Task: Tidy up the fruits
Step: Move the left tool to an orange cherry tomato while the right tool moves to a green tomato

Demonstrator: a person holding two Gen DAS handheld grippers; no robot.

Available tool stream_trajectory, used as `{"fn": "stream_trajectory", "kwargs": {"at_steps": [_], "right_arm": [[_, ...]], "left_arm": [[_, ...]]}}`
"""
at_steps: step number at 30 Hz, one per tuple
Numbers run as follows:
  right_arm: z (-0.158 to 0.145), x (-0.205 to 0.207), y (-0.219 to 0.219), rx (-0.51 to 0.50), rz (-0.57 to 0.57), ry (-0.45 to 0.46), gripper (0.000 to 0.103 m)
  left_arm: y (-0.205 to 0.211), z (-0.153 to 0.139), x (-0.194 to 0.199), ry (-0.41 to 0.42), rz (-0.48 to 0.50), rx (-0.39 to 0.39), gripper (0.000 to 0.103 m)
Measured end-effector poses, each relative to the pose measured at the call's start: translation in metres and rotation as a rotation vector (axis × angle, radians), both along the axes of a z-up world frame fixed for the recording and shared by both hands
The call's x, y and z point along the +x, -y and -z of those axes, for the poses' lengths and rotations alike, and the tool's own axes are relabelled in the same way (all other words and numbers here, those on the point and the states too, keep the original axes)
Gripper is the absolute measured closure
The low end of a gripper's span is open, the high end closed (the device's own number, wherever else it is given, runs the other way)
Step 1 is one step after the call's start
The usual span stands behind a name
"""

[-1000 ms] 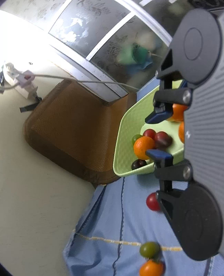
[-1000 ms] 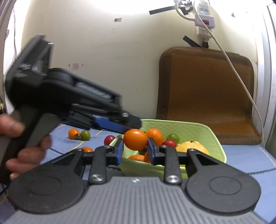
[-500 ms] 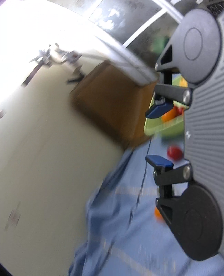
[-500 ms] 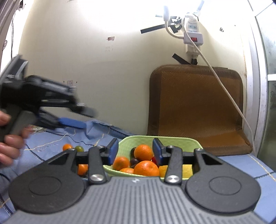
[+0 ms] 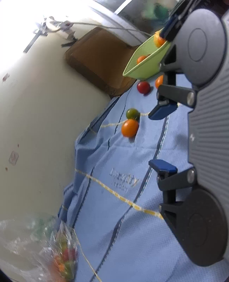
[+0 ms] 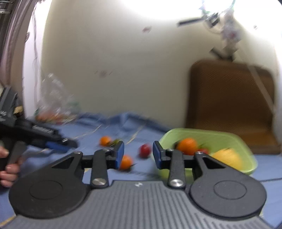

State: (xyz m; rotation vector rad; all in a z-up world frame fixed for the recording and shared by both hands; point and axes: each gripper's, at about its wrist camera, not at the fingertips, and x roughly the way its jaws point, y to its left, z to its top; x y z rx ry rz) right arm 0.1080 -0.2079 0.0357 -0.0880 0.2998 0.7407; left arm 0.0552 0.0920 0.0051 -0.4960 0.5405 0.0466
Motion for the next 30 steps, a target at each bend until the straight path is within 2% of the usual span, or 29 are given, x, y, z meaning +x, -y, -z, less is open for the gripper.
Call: {"fn": "stream_trajectory", "kwargs": {"at_steps": [3,5,8,11,15,16,18,19,22,25,27,28,30], "right_arm": [[0.004,0.003,-0.024,-0.054,-0.036,-0.059,0.067],[0.008,0.005,-0.039,-0.108,-0.033,-0.066,0.067],[0.010,0.009,-0.059,-0.179,-0.033,-0.069,0.066],[0.014,0.013,-0.077,-0.273,-0.031,-0.037,0.066],[0.021,0.027,-0.098,-0.387,-0.013,-0.042,0.066],[0.025,0.030,-0.103,-0.419,-0.008,-0.041,0.070],[0.028,0.028,-0.107,-0.461,-0.005,-0.003,0.069],[0.026,0.028,-0.108,-0.457,-0.001,-0.009,0.070],[0.015,0.024,-0.104,-0.339,-0.050,-0.087,0.070],[0.007,0.013,-0.111,-0.260,-0.165,-0.171,0.069],[0.011,0.012,-0.120,-0.273,-0.263,-0.258,0.068],[0.012,0.012,-0.122,-0.272,-0.279,-0.278,0.060],[0.005,0.023,-0.116,-0.232,-0.300,-0.329,0.056]], "left_arm": [[0.013,-0.004,0.000,0.032,0.032,0.072,0.052],[0.023,-0.007,-0.003,0.055,0.057,0.122,0.051],[0.031,-0.011,-0.010,0.079,0.080,0.158,0.049],[0.031,-0.012,-0.012,0.090,0.088,0.146,0.049],[0.021,-0.011,-0.014,0.097,0.086,0.083,0.048],[0.018,-0.010,-0.014,0.098,0.084,0.063,0.048],[0.013,-0.009,-0.015,0.102,0.081,0.026,0.048],[0.010,-0.009,-0.016,0.106,0.078,0.005,0.048],[-0.001,-0.008,-0.019,0.124,0.064,-0.067,0.047],[-0.012,-0.005,-0.020,0.128,0.036,-0.140,0.047],[-0.016,-0.004,-0.021,0.120,0.018,-0.151,0.047],[-0.016,-0.004,-0.021,0.121,0.014,-0.150,0.047],[-0.015,-0.005,-0.021,0.129,0.016,-0.139,0.047]]}}
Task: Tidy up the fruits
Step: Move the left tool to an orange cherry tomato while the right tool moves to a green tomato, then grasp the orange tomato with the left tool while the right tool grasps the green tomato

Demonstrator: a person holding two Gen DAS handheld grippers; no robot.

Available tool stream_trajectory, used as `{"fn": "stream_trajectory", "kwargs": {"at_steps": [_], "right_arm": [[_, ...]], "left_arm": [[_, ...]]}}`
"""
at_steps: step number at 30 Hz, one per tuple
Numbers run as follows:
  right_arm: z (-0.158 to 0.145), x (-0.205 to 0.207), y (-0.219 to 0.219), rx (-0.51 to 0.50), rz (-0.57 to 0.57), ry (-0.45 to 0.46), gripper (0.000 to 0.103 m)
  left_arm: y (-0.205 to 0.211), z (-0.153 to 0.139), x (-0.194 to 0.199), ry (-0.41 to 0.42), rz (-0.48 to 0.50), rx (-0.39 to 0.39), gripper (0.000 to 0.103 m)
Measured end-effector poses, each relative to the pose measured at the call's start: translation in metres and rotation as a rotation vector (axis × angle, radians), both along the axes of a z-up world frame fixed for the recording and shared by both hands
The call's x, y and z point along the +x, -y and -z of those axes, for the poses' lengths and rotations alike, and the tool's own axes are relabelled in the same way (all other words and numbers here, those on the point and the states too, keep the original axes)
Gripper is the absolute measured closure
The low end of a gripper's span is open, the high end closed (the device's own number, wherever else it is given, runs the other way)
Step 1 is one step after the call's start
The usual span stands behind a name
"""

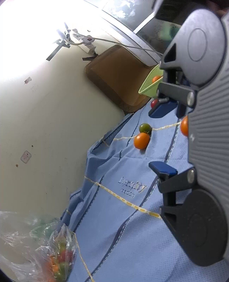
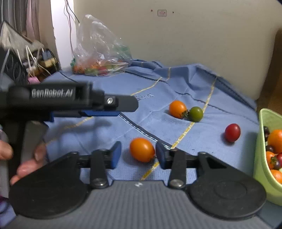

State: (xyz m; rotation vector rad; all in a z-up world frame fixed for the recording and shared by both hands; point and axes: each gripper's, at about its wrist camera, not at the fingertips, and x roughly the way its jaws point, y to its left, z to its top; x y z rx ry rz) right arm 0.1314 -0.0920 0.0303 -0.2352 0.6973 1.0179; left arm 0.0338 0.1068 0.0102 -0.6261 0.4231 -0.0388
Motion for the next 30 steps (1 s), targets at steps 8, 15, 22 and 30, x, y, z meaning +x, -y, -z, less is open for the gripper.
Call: {"fn": "stream_trajectory", "kwargs": {"at_steps": [8,15,22,30], "right_arm": [[-0.041,0.068,0.021,0.020,0.186,0.019,0.060],[-0.023,0.097,-0.010,-0.063,0.201,-0.075,0.071],[0.004,0.120,-0.019,-0.033,0.305,-0.248,0.069],[-0.010,0.098,-0.001,0.063,0.312,-0.214,0.077]], "left_arm": [[0.028,-0.008,0.004,-0.008,0.071,0.172,0.045],[0.059,-0.007,0.008,-0.065,0.183,0.346,0.045],[0.061,-0.003,0.008,-0.095,0.217,0.354,0.052],[0.062,-0.002,0.011,-0.100,0.223,0.356,0.071]]}}
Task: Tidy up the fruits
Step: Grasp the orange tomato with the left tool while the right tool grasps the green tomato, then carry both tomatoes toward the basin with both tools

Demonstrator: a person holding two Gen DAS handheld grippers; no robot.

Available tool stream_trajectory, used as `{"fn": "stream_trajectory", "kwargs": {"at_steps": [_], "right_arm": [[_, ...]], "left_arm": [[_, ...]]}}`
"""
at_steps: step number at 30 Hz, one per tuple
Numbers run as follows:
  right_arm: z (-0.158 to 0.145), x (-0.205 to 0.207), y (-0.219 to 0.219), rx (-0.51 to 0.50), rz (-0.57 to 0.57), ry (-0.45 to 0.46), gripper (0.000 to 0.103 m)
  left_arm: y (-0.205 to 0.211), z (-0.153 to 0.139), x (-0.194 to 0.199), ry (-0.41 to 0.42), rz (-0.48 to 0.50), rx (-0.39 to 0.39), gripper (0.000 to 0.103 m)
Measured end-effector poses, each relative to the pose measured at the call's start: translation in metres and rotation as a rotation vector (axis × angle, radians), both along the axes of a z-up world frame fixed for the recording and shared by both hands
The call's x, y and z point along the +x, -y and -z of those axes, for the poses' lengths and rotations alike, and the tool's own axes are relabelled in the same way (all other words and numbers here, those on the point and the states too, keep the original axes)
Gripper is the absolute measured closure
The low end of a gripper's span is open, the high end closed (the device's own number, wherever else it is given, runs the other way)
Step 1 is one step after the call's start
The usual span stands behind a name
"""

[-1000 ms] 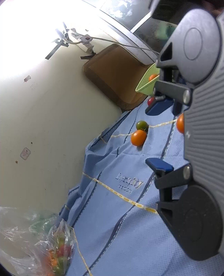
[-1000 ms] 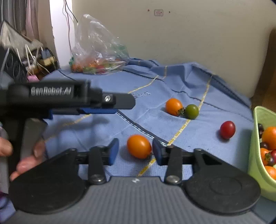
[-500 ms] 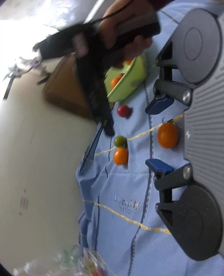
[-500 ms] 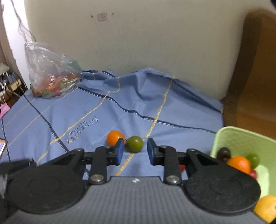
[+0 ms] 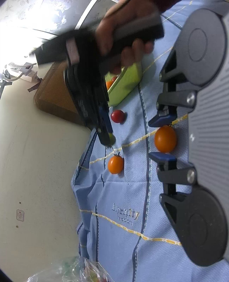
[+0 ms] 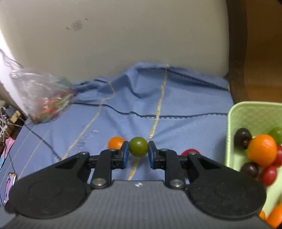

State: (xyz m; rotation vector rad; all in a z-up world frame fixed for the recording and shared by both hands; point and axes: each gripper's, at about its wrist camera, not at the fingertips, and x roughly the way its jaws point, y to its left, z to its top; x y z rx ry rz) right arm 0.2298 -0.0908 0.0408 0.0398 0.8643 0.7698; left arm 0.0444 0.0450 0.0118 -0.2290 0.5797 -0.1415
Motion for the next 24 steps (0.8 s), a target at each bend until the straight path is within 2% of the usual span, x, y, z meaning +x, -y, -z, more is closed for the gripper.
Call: {"fn": "stream_trajectory", "kwargs": {"at_steps": [7,10,13,20,24], "right_arm": [[-0.012,-0.076,0.038,0.006,-0.096,0.141,0.077],[-0.006,-0.110,0.052,-0.035,-0.124,0.191,0.077],[0.006,-0.138,0.055,-0.107,-0.159,0.284,0.077],[0.028,-0.167,0.046,-0.197,-0.206,0.422,0.073],[0.033,-0.168,0.047,-0.208,-0.202,0.460,0.073]], "left_arm": [[0.001,0.001,0.000,0.001,0.000,0.002,0.071],[0.001,0.002,0.000,-0.003,0.000,-0.001,0.067],[0.000,0.002,0.000,-0.005,0.000,-0.009,0.065],[0.006,0.002,-0.002,0.003,0.003,0.025,0.066],[0.006,0.003,-0.002,-0.013,-0.005,0.028,0.067]]}}
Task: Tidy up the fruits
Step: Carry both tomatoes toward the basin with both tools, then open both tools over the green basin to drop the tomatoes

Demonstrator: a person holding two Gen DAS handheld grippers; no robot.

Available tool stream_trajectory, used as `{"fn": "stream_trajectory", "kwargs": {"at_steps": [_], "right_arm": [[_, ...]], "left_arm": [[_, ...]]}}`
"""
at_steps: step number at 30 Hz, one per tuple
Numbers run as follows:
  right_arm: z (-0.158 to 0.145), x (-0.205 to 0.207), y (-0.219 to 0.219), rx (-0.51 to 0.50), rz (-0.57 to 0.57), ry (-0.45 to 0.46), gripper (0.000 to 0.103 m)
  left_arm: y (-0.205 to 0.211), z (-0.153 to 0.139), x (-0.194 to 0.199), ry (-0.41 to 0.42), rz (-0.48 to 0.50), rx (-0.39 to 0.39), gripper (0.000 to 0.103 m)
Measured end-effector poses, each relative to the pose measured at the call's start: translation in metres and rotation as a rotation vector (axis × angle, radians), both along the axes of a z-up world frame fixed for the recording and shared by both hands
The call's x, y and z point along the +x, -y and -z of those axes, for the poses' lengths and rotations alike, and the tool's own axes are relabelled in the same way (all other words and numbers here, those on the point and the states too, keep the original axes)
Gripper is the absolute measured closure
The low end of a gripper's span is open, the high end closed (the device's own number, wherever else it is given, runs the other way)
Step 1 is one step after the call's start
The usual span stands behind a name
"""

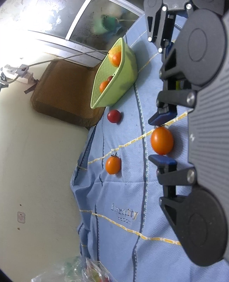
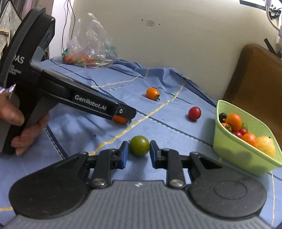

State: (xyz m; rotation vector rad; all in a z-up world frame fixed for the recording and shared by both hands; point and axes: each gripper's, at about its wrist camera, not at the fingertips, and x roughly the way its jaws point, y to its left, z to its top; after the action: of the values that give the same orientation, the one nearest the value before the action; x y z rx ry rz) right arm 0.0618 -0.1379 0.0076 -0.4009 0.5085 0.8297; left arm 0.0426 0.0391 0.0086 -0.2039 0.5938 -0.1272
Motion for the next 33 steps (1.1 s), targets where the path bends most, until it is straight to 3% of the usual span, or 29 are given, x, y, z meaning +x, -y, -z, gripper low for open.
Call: {"fn": "stream_trajectory", "kwargs": {"at_steps": [4,11,15,19,25,33], "right_arm": [[0.005,0.003,0.007,0.021,0.018,-0.019,0.073],[0.007,0.002,0.010,0.070,0.005,-0.054,0.076],[0.004,0.001,0.015,0.116,0.006,-0.051,0.077],[-0.007,0.000,0.029,0.172,0.022,0.017,0.077],[-0.024,0.024,0.056,0.245,0.102,0.076,0.077],[-0.032,0.068,0.093,0.284,0.271,0.122,0.077]], "left_arm": [[-0.001,0.002,-0.002,-0.022,-0.004,-0.016,0.066],[0.010,0.002,-0.005,-0.018,-0.024,0.042,0.067],[0.007,0.001,-0.007,-0.027,-0.040,-0.031,0.067],[0.013,-0.008,-0.004,-0.006,-0.027,-0.116,0.067],[0.034,-0.036,0.032,0.036,0.051,-0.206,0.067],[0.074,-0.052,0.107,0.043,0.139,-0.237,0.067]]}}
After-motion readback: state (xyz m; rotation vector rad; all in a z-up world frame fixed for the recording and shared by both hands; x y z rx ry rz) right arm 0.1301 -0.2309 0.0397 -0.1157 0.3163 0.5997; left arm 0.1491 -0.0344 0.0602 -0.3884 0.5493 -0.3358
